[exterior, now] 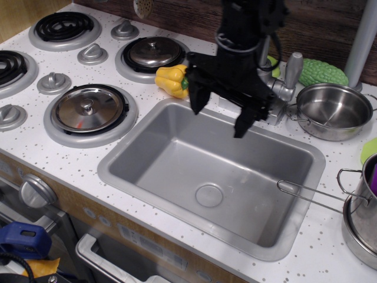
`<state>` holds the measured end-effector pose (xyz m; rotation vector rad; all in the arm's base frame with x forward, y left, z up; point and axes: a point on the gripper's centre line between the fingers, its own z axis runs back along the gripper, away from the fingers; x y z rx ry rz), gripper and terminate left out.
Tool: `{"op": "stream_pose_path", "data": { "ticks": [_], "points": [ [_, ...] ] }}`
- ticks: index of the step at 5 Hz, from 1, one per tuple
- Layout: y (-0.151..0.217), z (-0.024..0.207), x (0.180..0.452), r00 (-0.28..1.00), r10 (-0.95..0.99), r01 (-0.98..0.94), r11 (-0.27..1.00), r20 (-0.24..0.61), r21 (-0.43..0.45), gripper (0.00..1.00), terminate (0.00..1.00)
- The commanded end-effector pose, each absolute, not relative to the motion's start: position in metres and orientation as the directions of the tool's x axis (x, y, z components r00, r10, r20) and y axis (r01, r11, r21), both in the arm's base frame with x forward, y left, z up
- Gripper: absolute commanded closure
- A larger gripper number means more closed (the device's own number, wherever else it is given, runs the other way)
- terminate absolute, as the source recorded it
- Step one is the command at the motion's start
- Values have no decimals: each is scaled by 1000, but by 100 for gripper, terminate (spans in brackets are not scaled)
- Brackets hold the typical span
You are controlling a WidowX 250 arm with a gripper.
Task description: Turn faucet front to left
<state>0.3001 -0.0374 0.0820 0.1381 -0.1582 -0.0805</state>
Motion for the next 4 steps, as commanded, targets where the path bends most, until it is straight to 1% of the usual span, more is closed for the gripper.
{"op": "stream_pose_path", "data": {
  "ticks": [1, 2, 4],
  "points": [
    [-51, 111, 317, 955, -115, 76, 986, 274, 148, 0, 0],
    [-58, 120, 325, 946, -111, 63, 985, 304, 161, 0, 0],
    [-64, 133, 343, 938, -124, 72, 983, 323, 166, 0, 0]
  ]
}}
